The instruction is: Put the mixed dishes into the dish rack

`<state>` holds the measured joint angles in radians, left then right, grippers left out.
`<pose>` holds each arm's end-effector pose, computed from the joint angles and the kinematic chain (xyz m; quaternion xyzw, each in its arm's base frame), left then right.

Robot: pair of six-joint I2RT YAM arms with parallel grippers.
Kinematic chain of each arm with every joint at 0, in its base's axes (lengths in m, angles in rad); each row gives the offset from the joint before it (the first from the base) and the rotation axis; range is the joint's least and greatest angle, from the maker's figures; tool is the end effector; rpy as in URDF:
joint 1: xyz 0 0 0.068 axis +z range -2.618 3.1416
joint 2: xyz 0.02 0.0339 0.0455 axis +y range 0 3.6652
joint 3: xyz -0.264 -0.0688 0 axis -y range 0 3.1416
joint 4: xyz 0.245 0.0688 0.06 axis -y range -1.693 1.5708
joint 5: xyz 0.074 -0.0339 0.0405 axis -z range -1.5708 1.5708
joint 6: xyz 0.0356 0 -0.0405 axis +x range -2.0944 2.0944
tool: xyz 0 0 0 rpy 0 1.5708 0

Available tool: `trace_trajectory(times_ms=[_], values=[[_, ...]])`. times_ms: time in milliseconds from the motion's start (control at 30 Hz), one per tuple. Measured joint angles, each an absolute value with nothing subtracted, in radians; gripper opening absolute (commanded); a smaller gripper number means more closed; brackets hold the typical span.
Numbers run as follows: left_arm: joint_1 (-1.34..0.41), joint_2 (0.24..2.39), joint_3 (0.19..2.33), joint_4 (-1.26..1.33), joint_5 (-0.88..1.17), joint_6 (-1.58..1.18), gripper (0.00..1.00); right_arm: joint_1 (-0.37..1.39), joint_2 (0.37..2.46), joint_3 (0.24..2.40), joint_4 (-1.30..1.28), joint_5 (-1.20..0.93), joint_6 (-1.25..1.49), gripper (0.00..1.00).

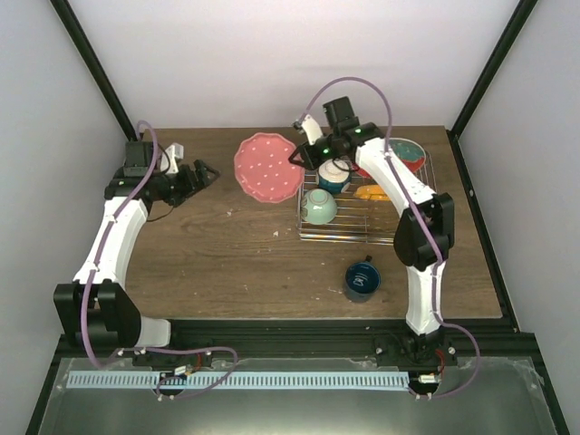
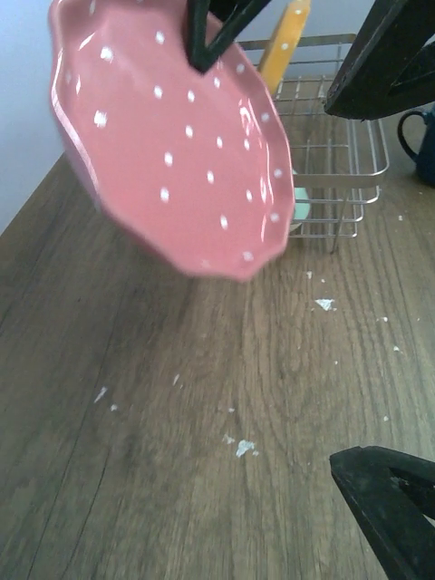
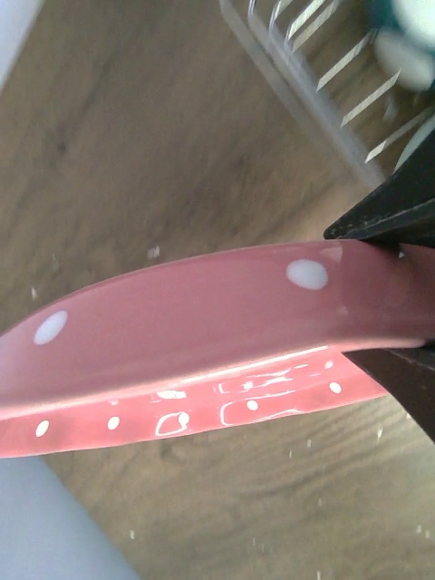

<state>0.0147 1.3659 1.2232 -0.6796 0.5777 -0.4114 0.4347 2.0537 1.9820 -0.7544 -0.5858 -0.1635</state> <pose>0.2882 -0.0152 0.3205 -0.0869 0.8941 -0.3290 0.2913 0.4103 0.2122 0.3134 -0.3632 0.8213 0.3136 0.3088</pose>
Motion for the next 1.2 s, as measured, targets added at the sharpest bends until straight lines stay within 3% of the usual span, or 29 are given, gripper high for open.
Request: trace_trajectory(times_ms=[233,533,667,1200], values=[[0.059,1.387,1.234,-0.672,0.568,-0.432,1.00,0.368,1.864,1.884,-0.781,-0.524,-0.359,0.01],[0.059,1.473,1.263,-0.656,0.580,-0.430,1.00,0.400,1.396,1.549,-0.785,-0.567,-0.641,0.01],[0.059,1.508,1.275,-0.650,0.591,-0.422,1.00,0.401,1.262,1.419,-0.785,-0.488,-0.731,0.01],[0.059,1.542,1.285,-0.636,0.615,-0.411,1.00,0.385,1.157,1.288,-0.825,0.030,-0.995,0.01]])
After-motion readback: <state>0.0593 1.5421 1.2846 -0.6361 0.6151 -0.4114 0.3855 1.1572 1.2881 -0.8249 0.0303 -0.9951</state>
